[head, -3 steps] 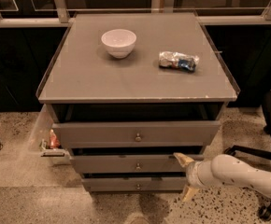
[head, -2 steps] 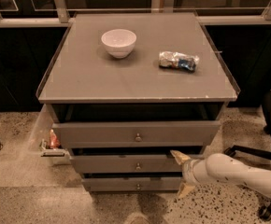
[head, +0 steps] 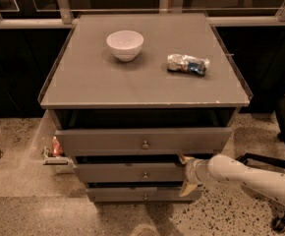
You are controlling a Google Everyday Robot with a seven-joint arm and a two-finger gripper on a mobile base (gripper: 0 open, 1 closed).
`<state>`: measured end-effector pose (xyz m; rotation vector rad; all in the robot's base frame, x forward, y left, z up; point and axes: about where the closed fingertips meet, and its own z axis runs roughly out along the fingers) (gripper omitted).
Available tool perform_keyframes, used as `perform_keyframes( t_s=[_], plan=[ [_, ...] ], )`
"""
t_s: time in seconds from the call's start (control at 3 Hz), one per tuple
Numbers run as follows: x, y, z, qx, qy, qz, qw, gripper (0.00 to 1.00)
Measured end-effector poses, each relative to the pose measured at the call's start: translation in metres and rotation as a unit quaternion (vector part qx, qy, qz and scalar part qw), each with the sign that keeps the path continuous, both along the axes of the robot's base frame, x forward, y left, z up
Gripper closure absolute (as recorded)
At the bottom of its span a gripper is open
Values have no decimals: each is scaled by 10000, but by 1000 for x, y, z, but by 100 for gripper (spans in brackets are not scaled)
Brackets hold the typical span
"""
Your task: Open middle drawer
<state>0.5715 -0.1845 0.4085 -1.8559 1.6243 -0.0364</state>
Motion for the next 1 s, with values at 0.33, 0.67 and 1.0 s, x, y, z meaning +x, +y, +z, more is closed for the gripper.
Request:
perform_keyframes(
  t_s=[0.33, 0.67, 1.0],
  plan=[
    [13, -10, -12, -25, -4, -172, 9998, 0],
    [19, -21, -24, -86, 94, -276, 9995, 0],
    [19, -22, -24, -89, 95, -279, 9995, 19]
  ],
)
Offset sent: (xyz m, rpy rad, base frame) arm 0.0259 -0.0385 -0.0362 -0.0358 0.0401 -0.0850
